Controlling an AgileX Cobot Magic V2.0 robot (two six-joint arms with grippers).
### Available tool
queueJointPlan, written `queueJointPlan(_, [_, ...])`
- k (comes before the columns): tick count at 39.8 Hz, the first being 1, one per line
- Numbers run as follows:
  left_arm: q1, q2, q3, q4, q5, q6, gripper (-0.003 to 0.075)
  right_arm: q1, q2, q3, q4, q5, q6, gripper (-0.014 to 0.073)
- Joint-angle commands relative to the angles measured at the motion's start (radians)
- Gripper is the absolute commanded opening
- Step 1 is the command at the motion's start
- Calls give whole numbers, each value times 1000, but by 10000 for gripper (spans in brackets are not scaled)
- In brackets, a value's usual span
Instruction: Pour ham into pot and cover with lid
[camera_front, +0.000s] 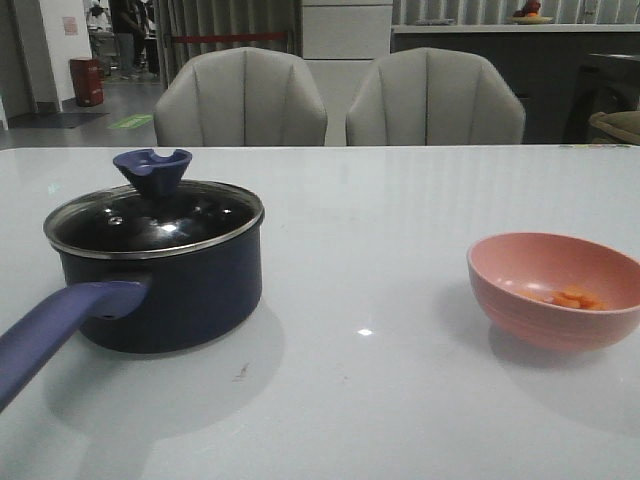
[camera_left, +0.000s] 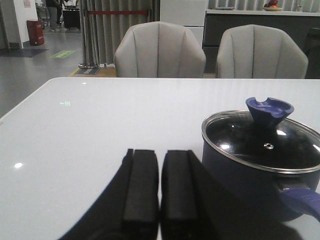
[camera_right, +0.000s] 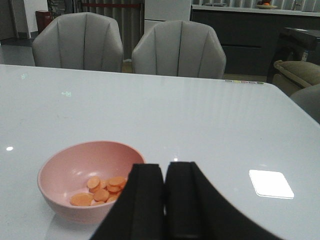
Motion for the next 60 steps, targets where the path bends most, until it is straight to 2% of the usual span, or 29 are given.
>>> queueJointPlan(1, [-8,-19,23,-2,-106,-3,119,-5,-19,-5,-18,-80,-1,148])
queueJointPlan(10, [-8,-19,23,-63,-321,-3,119,-5,-19,-5,-18,-80,-1,148])
queueJointPlan(16, [-8,-19,16,-63,-533,-3,120,-5,-19,-5,-18,-80,-1,148])
queueJointPlan(18, [-8,-19,-10,-56,-548,-3,119,-5,-19,-5,-18,-80,-1,148])
queueJointPlan(20, [-8,-14,-52,-57,-509,-3,119,-5,-19,-5,-18,-80,-1,148])
queueJointPlan(28, [-8,79,-281,-57,-108,-3,119,-5,-19,-5,-18,-80,-1,148])
queueJointPlan(36, [-8,237,-453,-58,193,-3,119,-5,-19,-5,-18,-80,-1,148])
queueJointPlan(57, [-8,365,-456,-61,224,-3,126,-5,-19,-5,-18,-80,-1,148])
queueJointPlan(60, [-8,379,-458,-61,236,-3,160,-5,-19,-5,-18,-80,-1,148])
